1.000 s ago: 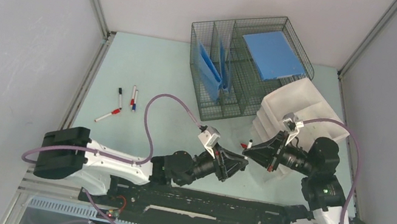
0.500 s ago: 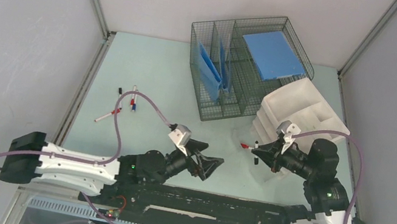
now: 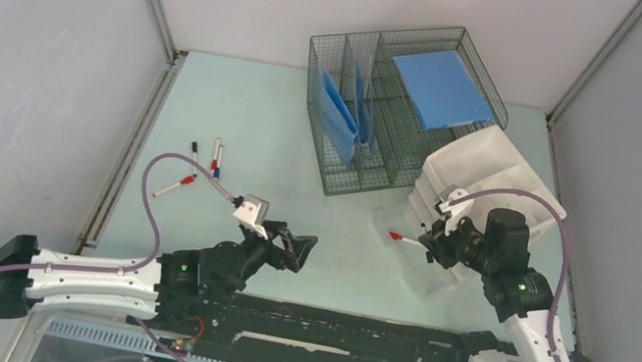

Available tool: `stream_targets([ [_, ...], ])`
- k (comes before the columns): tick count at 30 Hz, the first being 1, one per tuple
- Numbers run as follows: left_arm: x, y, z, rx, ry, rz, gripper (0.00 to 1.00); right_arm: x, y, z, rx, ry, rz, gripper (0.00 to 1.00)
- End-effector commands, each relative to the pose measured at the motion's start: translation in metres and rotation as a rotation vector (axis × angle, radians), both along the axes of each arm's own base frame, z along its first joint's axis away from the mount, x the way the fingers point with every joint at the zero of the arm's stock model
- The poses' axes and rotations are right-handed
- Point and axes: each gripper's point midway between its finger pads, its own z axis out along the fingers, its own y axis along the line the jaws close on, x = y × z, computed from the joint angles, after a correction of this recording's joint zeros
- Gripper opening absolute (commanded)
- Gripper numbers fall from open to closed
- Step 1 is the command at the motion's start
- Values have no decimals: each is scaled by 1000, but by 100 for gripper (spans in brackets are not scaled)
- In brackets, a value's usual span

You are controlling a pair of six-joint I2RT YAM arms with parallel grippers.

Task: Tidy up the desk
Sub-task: Place the stationery in the drawer.

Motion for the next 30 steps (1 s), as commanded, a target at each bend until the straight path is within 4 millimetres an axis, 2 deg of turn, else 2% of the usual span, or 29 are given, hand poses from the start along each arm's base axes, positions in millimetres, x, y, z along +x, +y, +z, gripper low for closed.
stream_targets([
  [1,8,20,-10,-56,43,81,90,15,-9,7,-54,-54,-56,23],
  [5,10,29,-12,-87,55,96,90,18,-12,3,-69,-44,-79,38],
  [11,13,35,-15,-109,75,102,90,14,-9,5,-58,-44,-53,49],
  [18,28,42,-23,-99,136,136,88,-20,14,13,-5,-61,170,61],
  [21,40,50,-30,-87,179,162,88,-26,16,17,10,-73,197,62],
  [24,55,66,-37,-64,235,220,87,-25,15,18,9,-72,191,62],
  [30,94,114,-51,-29,356,366,86,-26,14,19,7,-81,192,62],
])
